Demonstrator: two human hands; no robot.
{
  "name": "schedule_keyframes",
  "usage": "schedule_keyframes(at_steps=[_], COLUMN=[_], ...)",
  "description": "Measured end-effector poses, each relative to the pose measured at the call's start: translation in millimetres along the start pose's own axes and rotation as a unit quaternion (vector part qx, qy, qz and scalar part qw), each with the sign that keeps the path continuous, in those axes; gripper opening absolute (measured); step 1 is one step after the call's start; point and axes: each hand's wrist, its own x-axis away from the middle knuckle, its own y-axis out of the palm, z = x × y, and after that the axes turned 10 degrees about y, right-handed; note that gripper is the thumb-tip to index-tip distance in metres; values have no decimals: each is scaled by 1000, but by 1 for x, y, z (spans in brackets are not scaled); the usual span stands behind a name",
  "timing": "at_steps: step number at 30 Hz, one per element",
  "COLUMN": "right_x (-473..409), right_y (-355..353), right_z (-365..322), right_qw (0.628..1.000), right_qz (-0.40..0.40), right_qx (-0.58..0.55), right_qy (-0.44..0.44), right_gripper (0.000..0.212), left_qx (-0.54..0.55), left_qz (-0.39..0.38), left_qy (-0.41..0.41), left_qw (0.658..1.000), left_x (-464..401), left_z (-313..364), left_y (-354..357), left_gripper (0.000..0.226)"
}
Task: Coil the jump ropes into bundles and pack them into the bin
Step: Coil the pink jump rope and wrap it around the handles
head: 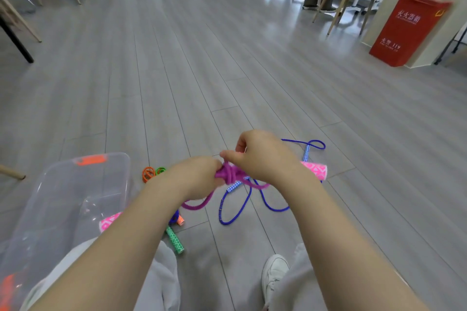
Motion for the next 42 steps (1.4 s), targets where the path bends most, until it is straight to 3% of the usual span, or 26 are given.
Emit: schedule_keyframes(at_steps=[5, 11, 16, 21, 25, 29, 33, 35, 38, 42], right_x=[9, 9, 9, 13, 6, -2, 4, 12, 16, 16], right_y=[-3, -7, -8, 0, -2, -9, -8, -10, -18, -10], right_z=[-16, -14, -9, -12, -8, 5, 5, 1, -1, -5], right_qw=[980, 957, 964, 974, 983, 952, 962, 963, 941, 945], right_qz=[-31, -97, -98, -47, 8, 20, -39, -71, -110, -136], right_qx=[-198, -273, -236, -189, -176, -305, -269, -251, -305, -277], right_qy=[-11, -31, -76, -113, -46, 19, -31, -72, -98, -110], right_gripper=[43, 19, 12, 24, 27, 20, 9, 8, 9, 9], left_qx=[135, 251, 164, 76, -15, -79, -158, -90, 109, 111], left_qz=[198, 230, 249, 249, 199, 225, 203, 218, 261, 302], left_qy=[-13, 10, 11, 13, 45, 63, 46, 15, 27, -2], left_qw=[971, 940, 955, 965, 979, 969, 965, 972, 959, 947], left_x=[-2, 1, -4, -3, -2, -10, -16, -12, 0, 4], left_z=[-16, -10, -5, -13, -9, 6, 17, 11, -7, -16], left_y=[-16, -17, -14, -12, -5, 0, 9, 1, -16, -18], left_gripper=[27, 20, 20, 14, 6, 13, 16, 20, 17, 13])
